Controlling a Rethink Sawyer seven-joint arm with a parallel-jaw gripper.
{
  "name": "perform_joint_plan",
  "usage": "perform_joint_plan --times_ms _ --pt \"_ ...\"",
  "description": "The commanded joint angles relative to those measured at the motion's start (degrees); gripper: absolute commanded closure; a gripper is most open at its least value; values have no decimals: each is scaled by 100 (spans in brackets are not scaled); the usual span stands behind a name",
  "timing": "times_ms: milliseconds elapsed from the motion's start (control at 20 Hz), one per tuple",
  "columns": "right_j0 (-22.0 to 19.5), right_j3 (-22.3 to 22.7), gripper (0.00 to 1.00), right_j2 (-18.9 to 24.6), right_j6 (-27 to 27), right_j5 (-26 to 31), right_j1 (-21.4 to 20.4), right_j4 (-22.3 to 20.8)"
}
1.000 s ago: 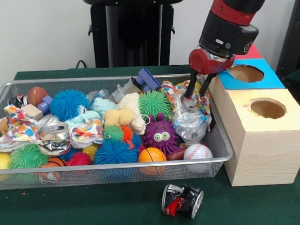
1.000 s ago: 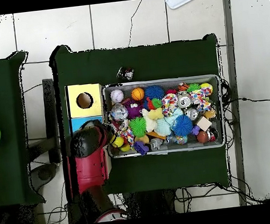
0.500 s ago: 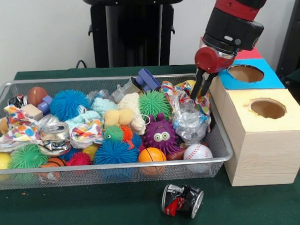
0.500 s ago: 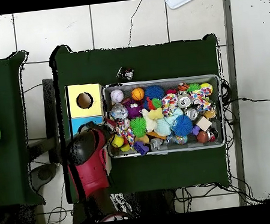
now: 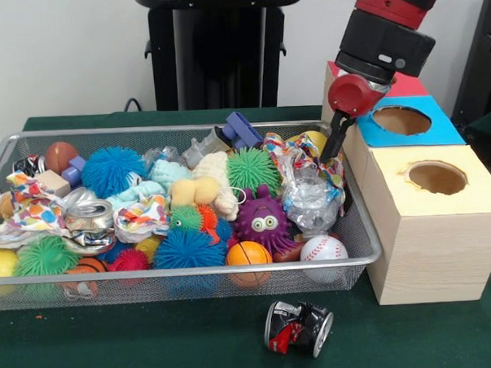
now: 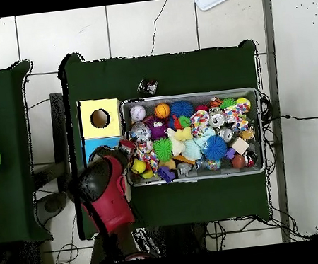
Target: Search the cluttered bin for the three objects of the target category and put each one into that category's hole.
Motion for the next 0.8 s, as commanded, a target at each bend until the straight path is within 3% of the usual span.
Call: perform_joint_plan --times_ms 50,150,350,550,650,800 --pt "-45 -437 0 -187 -621 368 206 -437" --pt "-96 -445 0 -204 -1403 624 81 -404" --pt "-59 -470 0 -254 -4043 1118 -255 434" --pt "-86 -669 0 -422 -5934 1560 -331 648" --pt "-60 -872 0 -735 -6385 1955 -222 181" --pt "35 -1333 0 -1419 -6657 2889 32 -956"
